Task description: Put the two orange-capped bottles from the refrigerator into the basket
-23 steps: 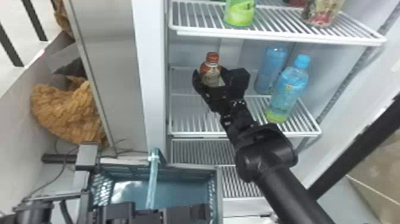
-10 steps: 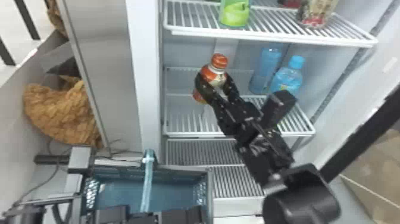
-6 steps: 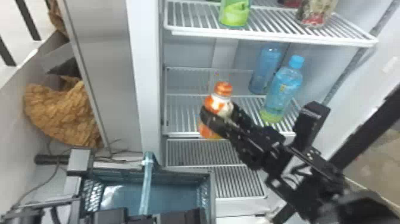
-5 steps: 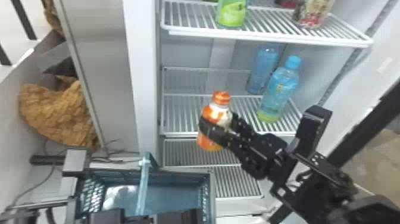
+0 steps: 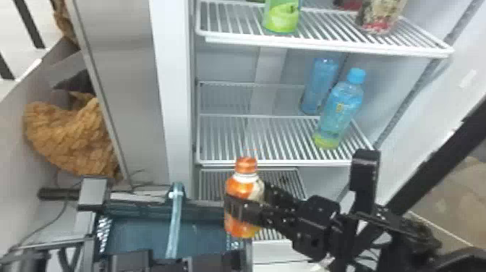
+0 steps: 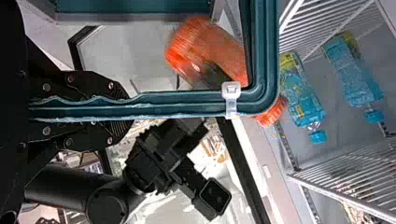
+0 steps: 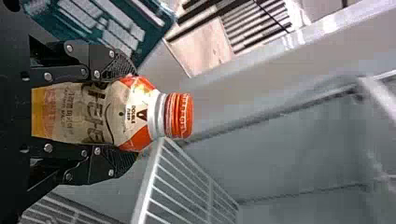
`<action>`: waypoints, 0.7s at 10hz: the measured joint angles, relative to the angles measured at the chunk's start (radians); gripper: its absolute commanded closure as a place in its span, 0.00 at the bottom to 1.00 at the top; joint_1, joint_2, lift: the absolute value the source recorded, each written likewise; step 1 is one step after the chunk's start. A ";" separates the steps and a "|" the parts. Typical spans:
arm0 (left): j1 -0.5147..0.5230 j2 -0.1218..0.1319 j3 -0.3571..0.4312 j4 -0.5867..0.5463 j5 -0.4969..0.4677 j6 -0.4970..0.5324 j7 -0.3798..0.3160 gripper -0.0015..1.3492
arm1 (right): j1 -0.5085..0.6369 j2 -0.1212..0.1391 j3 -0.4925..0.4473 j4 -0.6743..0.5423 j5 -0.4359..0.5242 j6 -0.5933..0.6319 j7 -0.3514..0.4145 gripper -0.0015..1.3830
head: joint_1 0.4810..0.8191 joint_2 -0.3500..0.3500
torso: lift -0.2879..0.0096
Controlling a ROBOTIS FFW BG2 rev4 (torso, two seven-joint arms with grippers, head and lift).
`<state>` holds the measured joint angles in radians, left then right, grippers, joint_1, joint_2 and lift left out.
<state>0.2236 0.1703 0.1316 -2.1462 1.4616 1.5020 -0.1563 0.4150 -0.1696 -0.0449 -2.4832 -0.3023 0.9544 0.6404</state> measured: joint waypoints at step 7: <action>-0.008 -0.004 0.000 0.002 -0.008 0.001 0.003 0.85 | -0.132 -0.040 0.101 0.098 0.027 0.254 0.180 0.35 | 0.63 0.40 | 0.00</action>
<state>0.2159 0.1659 0.1315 -2.1439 1.4539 1.5030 -0.1535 0.2828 -0.2092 0.0560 -2.3851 -0.2753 1.2088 0.8201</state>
